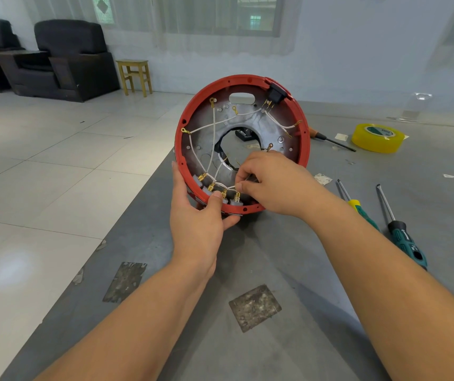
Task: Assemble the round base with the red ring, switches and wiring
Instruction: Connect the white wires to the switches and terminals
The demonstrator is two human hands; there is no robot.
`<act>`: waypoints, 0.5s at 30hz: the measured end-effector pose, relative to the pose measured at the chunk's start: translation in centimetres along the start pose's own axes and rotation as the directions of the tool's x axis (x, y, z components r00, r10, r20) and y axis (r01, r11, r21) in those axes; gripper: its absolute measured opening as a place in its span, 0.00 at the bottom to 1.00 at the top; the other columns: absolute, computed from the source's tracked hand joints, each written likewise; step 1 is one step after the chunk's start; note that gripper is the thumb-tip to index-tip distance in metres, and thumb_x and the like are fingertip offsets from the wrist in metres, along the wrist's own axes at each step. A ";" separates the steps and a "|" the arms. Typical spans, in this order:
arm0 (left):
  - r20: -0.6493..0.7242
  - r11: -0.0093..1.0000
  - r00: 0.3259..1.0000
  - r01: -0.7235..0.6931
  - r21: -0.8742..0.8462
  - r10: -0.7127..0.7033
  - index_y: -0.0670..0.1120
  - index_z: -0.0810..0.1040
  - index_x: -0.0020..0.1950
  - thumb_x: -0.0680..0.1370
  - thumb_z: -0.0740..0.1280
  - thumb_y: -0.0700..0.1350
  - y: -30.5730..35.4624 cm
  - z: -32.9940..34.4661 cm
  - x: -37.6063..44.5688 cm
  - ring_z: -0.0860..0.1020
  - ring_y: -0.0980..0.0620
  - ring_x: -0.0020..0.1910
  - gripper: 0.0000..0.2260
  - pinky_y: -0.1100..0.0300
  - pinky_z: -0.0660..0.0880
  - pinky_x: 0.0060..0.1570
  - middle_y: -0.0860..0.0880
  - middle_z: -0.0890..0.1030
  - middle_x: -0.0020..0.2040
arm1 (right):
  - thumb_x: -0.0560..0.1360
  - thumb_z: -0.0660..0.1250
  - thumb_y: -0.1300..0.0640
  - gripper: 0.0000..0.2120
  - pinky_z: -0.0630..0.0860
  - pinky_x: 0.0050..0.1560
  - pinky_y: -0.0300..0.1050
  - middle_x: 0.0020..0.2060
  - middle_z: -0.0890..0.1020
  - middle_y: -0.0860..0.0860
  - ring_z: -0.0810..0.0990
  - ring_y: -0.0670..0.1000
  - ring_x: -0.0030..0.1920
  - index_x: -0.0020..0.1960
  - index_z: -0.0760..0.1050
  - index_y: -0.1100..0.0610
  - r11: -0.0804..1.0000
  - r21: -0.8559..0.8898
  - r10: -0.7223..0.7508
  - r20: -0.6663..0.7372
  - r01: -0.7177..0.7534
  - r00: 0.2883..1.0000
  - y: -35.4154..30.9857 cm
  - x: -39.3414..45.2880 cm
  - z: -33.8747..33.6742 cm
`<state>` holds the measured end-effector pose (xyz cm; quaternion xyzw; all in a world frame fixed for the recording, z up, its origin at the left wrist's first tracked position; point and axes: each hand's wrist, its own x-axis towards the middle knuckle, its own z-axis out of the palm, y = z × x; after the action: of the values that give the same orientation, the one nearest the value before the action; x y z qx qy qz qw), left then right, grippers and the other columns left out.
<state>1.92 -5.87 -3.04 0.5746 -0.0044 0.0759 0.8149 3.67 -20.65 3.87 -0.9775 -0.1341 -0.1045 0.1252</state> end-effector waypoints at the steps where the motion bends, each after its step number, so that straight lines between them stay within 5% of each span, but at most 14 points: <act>1: -0.001 1.000 1.000 0.001 0.001 -0.001 0.68 0.59 0.82 0.83 0.67 0.32 0.0 0.0 0.0 0.88 0.45 0.49 0.39 0.46 0.86 0.45 0.56 0.79 0.64 | 0.80 0.67 0.50 0.04 0.77 0.58 0.56 0.52 0.77 0.44 0.75 0.50 0.57 0.48 0.81 0.45 1.000 0.002 -0.003 0.004 0.003 1.000 0.0 0.0 0.0; 15: -0.045 1.000 0.999 -0.010 -0.015 0.010 0.65 0.65 0.80 0.82 0.66 0.30 -0.5 -0.1 0.3 0.88 0.44 0.45 0.36 0.45 0.86 0.41 0.53 0.83 0.58 | 0.80 0.68 0.49 0.05 0.75 0.59 0.57 0.47 0.75 0.42 0.72 0.51 0.57 0.45 0.79 0.44 1.000 -0.020 -0.017 0.022 0.017 1.000 -0.4 0.0 0.3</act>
<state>2.31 -5.86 -3.57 0.5666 0.0104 0.0928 0.8187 3.57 -20.21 3.66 -0.9786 -0.1429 -0.0961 0.1130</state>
